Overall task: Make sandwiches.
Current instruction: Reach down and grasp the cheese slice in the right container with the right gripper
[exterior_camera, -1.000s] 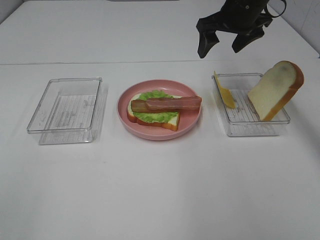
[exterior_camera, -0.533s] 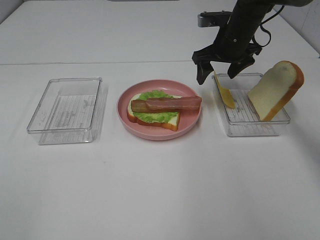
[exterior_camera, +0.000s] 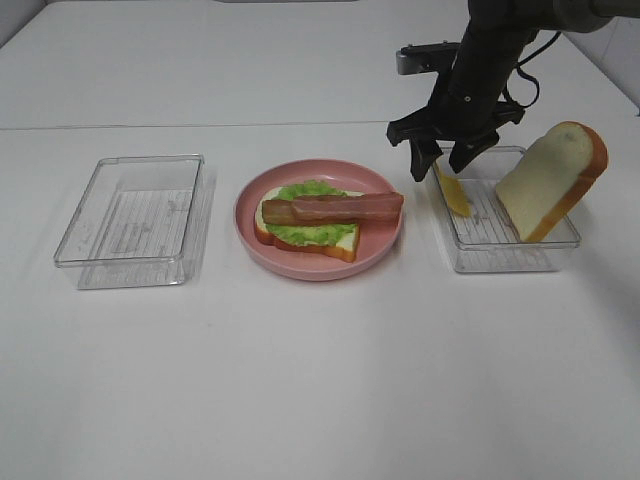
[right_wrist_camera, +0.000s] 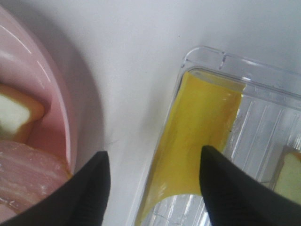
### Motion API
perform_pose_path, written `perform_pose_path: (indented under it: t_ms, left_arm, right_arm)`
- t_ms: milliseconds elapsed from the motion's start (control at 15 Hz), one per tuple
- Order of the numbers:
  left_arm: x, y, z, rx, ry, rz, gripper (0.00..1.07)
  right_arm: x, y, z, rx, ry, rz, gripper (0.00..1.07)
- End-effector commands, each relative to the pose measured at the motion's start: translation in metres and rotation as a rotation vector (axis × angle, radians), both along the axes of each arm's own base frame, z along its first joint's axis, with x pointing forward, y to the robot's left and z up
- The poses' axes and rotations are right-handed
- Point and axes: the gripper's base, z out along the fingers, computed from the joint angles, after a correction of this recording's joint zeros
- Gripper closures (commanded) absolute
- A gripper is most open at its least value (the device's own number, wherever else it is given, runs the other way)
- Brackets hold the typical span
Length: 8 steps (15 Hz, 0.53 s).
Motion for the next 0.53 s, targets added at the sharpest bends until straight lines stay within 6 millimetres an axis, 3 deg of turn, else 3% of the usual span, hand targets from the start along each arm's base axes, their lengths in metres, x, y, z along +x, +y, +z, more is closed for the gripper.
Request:
perform_pose_path:
  t_ms: [67,400,533]
  left_arm:
    - [-0.0019,0.0,0.0002,-0.013,-0.03,-0.002,0.33]
    - [-0.0019,0.0,0.0002,-0.013,-0.03,-0.002,0.33]
    - [-0.0019,0.0,0.0002,-0.013,-0.03,-0.002,0.33]
  right_arm:
    - [0.0015,-0.0014,0.0008,-0.006,-0.01,-0.001,0.71]
    - [0.002,-0.0038,0.0012,-0.034,-0.017,0.004,1.04]
    - [0.0015,-0.0041,0.0011,-0.037,-0.01,-0.002,1.07]
